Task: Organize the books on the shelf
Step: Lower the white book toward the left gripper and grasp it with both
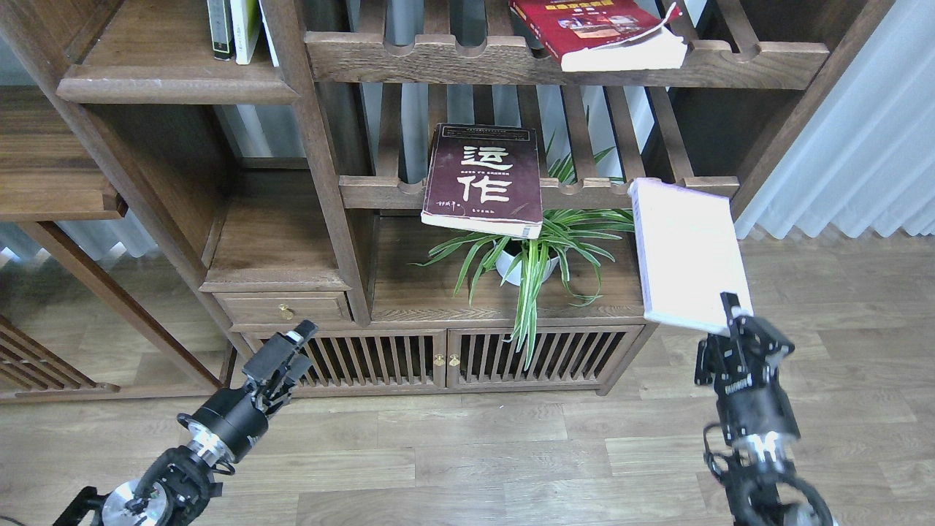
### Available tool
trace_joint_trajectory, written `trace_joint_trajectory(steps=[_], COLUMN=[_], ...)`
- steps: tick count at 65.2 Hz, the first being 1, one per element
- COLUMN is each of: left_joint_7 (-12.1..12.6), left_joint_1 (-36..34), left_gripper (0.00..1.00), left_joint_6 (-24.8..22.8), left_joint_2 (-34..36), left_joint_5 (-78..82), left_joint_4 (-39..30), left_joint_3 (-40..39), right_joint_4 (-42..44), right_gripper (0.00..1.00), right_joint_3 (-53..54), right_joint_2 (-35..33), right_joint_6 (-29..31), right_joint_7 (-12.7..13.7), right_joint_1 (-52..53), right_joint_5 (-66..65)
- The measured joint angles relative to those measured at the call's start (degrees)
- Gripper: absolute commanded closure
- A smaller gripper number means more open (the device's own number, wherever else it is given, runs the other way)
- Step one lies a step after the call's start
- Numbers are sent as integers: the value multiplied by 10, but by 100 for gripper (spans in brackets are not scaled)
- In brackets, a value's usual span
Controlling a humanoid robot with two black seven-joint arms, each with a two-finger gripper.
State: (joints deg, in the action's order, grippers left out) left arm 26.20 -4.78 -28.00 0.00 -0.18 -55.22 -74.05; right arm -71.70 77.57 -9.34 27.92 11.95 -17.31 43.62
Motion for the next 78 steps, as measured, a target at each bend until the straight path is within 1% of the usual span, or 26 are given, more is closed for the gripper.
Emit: trace_joint_trajectory(steps=[2, 3, 6, 15, 24, 29, 36, 44, 53, 62, 78], left_joint_7=[-1, -3, -5, -4, -4, -5, -3, -1, -1, -1, -5], left_joint_1=[0, 0, 1, 0, -4, -9, -21, -28, -31, -28, -30], left_gripper=[0, 0, 0, 0, 0, 0, 0, 0, 0, 0, 1], left_joint_6=[0, 0, 0, 0, 0, 0, 0, 0, 0, 0, 0], left_joint_2=[0, 0, 0, 0, 2, 3, 9, 39, 61, 62, 49], left_joint_5=[0, -1, -1, -4, -10, -39, -119, -181, -203, -204, -209], left_joint_4=[1, 3, 3, -7, -12, -14, -24, -32, -34, -34, -29], left_joint_3=[10, 26, 33, 51, 61, 62, 79, 117, 172, 199, 208], right_joint_4=[0, 0, 0, 6, 19, 34, 56, 62, 62, 62, 65], right_gripper=[95, 95, 95, 94, 93, 92, 92, 92, 92, 91, 91], right_joint_3=[-16, -43, -64, -119, -158, -172, -178, -180, -181, -181, -180], right_joint_2=[-1, -1, -1, 7, 12, 16, 25, 35, 51, 54, 62], right_joint_6=[0, 0, 1, 1, 1, 1, 1, 1, 1, 1, 1], right_joint_7=[1, 3, 7, 46, 68, 79, 92, 96, 97, 96, 96], right_joint_1=[-1, -1, -2, -6, -11, -11, -8, -6, -2, 1, 2], right_joint_5=[-1, -7, -13, -41, -59, -73, -89, -94, -97, -97, -106])
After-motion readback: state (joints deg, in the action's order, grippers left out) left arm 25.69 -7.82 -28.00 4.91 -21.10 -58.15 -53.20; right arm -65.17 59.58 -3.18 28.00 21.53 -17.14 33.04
